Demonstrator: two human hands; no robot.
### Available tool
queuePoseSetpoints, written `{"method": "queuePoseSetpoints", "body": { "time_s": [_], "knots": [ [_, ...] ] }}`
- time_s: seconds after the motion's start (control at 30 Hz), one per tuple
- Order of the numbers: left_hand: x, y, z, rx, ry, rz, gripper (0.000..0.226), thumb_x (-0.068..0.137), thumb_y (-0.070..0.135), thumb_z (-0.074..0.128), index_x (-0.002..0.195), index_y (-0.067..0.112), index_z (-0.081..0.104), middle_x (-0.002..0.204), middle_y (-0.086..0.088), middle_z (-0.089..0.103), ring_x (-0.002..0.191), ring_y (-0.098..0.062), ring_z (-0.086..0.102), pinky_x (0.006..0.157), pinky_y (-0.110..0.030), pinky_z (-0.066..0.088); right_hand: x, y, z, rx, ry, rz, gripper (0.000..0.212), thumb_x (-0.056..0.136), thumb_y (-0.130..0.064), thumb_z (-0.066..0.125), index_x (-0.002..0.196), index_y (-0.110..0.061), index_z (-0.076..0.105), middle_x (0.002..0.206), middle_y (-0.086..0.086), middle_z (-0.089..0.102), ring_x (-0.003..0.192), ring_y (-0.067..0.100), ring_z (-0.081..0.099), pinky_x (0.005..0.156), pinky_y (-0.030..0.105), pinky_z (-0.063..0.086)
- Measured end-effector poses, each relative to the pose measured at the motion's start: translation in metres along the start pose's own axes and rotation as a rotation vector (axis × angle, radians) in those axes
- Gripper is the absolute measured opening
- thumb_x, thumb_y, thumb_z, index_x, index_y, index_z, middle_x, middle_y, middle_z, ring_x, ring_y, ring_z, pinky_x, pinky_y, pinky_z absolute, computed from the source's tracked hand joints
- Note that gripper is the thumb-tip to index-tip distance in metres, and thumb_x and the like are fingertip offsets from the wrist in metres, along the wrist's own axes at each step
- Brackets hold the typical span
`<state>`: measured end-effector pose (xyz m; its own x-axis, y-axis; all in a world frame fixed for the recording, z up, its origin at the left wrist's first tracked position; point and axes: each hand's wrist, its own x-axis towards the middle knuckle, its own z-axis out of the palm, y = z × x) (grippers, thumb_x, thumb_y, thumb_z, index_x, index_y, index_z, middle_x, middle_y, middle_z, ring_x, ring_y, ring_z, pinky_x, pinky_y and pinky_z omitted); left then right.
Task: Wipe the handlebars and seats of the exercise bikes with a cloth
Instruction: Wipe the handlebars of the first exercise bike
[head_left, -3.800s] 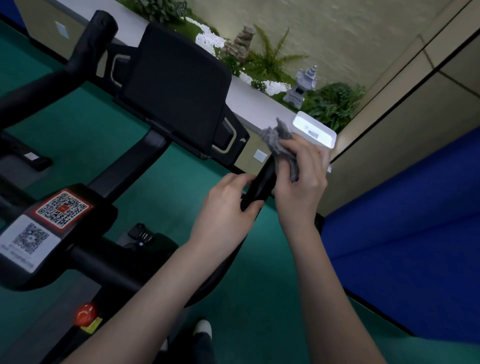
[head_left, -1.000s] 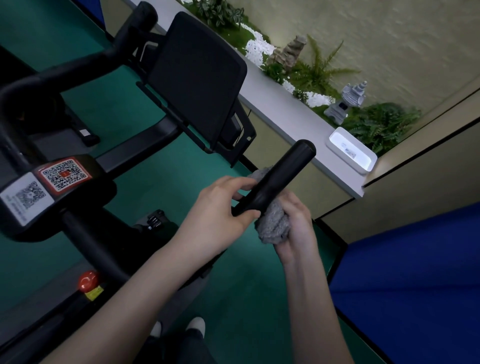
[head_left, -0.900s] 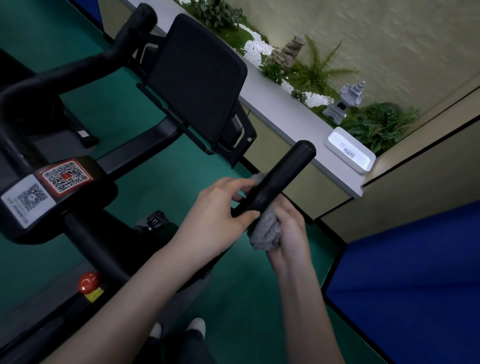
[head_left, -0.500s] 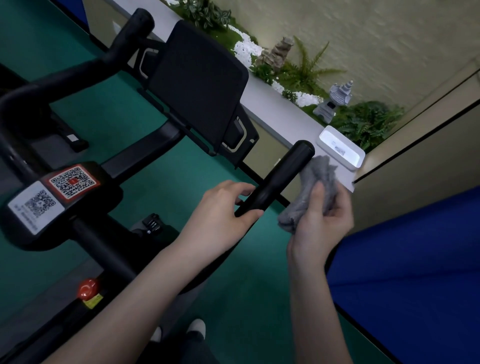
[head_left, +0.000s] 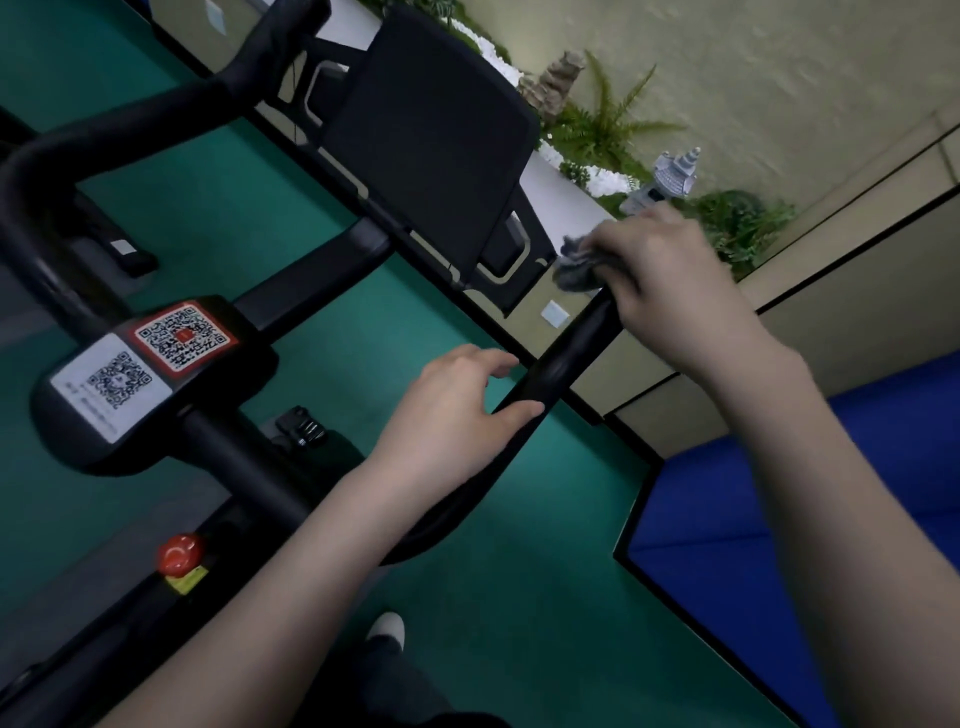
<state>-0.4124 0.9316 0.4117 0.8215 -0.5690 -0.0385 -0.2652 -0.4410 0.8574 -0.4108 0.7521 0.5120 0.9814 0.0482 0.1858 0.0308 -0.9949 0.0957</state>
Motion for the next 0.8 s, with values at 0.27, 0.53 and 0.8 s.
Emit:
{"method": "queuePoseSetpoints", "body": {
  "time_s": [0.27, 0.53, 0.8],
  "knots": [
    [-0.013, -0.004, -0.007, 0.007, 0.033, -0.023, 0.044, 0.080, 0.048, 0.068, 0.117, 0.025, 0.064, 0.114, 0.010, 0.065, 0.111, -0.011, 0.056, 0.099, -0.034, 0.043, -0.019, -0.035, 0.019, -0.019, -0.147, -0.119, 0.021, 0.090, -0.003, 0.054, 0.104, -0.011, 0.067, 0.086, 0.007, 0.068, 0.090, 0.029, 0.047, 0.073, 0.041, 0.044],
    [-0.020, 0.000, -0.006, -0.006, 0.006, -0.022, 0.029, 0.079, 0.041, 0.071, 0.104, 0.026, 0.068, 0.104, 0.004, 0.069, 0.104, -0.018, 0.060, 0.092, -0.039, 0.047, -0.026, -0.046, 0.031, -0.009, -0.183, -0.179, 0.029, 0.086, 0.001, 0.058, 0.110, -0.009, 0.069, 0.089, 0.006, 0.068, 0.089, 0.030, 0.048, 0.078, 0.039, 0.042],
    [-0.025, -0.006, -0.012, -0.002, 0.030, -0.010, 0.037, 0.079, 0.041, 0.070, 0.110, 0.021, 0.068, 0.113, 0.005, 0.068, 0.110, -0.016, 0.059, 0.096, -0.037, 0.045, -0.046, -0.062, 0.033, 0.118, -0.182, -0.160, 0.024, 0.086, -0.003, 0.061, 0.106, -0.011, 0.071, 0.093, 0.000, 0.069, 0.094, 0.026, 0.047, 0.084, 0.031, 0.039]
  ]
}}
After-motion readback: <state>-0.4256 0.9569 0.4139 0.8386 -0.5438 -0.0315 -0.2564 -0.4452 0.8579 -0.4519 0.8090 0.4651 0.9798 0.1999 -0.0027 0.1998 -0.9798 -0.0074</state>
